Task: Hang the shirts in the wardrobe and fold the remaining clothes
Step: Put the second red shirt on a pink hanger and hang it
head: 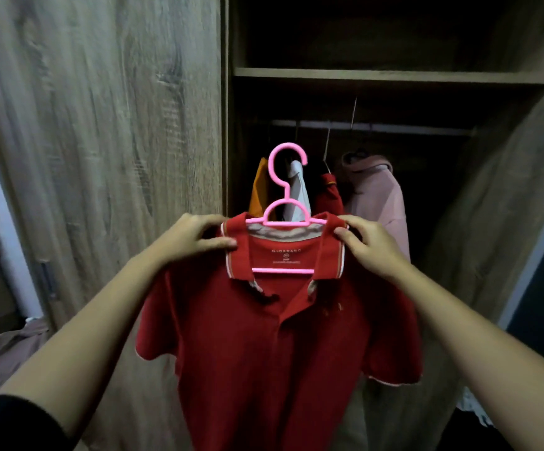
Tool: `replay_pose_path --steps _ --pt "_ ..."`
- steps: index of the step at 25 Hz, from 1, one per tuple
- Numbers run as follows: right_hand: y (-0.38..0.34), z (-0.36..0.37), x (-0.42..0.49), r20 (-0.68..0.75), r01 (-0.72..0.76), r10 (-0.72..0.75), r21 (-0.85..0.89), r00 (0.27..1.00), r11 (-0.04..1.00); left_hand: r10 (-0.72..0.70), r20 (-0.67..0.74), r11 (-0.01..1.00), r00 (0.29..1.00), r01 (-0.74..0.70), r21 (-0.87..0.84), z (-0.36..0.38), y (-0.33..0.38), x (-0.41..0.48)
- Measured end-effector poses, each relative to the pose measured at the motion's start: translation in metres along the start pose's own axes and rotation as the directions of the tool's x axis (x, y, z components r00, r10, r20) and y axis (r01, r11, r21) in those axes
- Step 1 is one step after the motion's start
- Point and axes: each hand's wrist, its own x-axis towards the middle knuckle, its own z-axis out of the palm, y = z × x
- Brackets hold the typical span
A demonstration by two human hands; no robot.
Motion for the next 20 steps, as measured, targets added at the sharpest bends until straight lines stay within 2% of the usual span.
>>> replay_pose_path --steps 1,3,5,7,8,9,10,11,12,14,17,20 --pt "0.004 -0.003 0.0 -0.016 -0.01 0.01 0.021 1.0 1.0 -0.024 0.052 1.0 0.998 0.023 0.01 -0.004 -0.005 -0.003" --pt "0.004 -0.011 -0.002 0.005 -0.006 0.006 0.031 1.0 0.999 -0.069 0.097 0.994 0.993 0.077 -0.079 -0.004 -0.015 -0.01" --pt "-0.002 -0.015 -0.007 -0.07 0.046 -0.054 -0.11 0.996 0.993 -0.092 0.11 0.975 0.99 0.112 -0.191 0.004 -0.017 -0.01" --pt "-0.02 -0.01 -0.013 -0.215 0.104 -0.166 -0.276 0.962 0.956 -0.087 0.104 0.966 0.991 0.109 -0.236 0.012 -0.01 -0.005" --pt "-0.033 0.0 -0.019 -0.256 0.111 -0.187 -0.284 0.949 0.952 -0.068 0.107 0.968 0.992 0.092 -0.234 0.017 -0.006 -0.001" --pt "-0.051 0.009 -0.027 -0.253 0.091 -0.145 -0.212 0.956 0.973 -0.067 0.114 0.971 0.991 0.091 -0.223 0.022 -0.001 0.003" --pt "-0.064 0.021 -0.032 -0.214 0.013 -0.024 -0.051 0.977 0.999 -0.066 0.12 0.974 0.991 0.09 -0.21 0.028 0.003 0.006" --pt "-0.076 0.028 -0.034 -0.137 -0.142 0.16 0.133 0.977 0.981 -0.067 0.128 0.976 0.99 0.092 -0.199 0.034 0.011 0.008" --pt "-0.084 0.034 -0.033 -0.041 -0.312 0.339 0.299 0.94 0.902 -0.056 0.131 0.981 0.99 0.079 -0.179 0.04 0.019 0.008" --pt "-0.09 0.036 -0.028 0.043 -0.458 0.497 0.463 0.867 0.759 -0.03 0.11 0.994 0.994 0.041 -0.104 0.051 0.038 0.005" --pt "-0.094 0.024 -0.029 0.038 -0.548 0.59 0.423 0.807 0.722 -0.036 0.1 0.999 0.994 0.036 0.004 0.065 0.067 -0.002" --pt "-0.088 0.011 -0.034 -0.049 -0.61 0.647 0.286 0.761 0.739 -0.091 0.194 0.984 0.977 0.057 0.17 0.086 0.108 -0.02"
